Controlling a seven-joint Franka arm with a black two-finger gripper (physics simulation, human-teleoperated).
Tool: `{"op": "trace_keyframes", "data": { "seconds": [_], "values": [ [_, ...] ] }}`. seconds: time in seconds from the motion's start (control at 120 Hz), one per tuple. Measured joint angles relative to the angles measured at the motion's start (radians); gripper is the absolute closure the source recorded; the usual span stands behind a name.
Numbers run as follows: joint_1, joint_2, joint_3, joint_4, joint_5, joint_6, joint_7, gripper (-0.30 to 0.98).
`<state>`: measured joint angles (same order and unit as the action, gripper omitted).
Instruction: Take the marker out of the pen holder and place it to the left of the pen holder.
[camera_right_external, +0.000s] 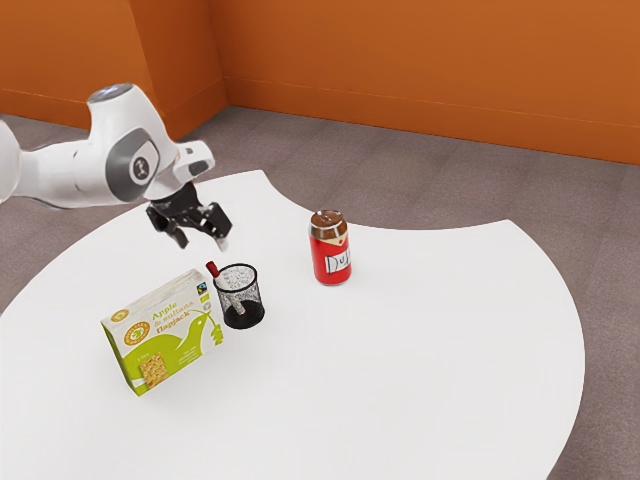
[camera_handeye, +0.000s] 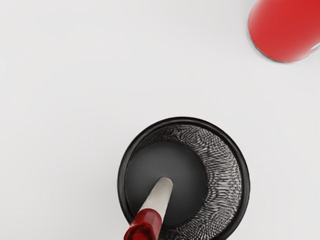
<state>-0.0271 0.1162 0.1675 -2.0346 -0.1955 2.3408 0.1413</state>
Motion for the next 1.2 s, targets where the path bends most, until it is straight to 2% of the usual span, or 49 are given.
{"op": "trace_keyframes", "data": {
  "seconds": [0.517,1.075,1.2],
  "values": [
    [-0.01,0.072,0.0,0.018,-0.019,-0.037,0.177,0.0],
    [-0.008,0.119,0.012,0.058,-0.022,-0.047,0.267,0.0],
    [-0.008,0.12,0.013,0.058,-0.024,-0.047,0.278,0.06]
  ]
}}
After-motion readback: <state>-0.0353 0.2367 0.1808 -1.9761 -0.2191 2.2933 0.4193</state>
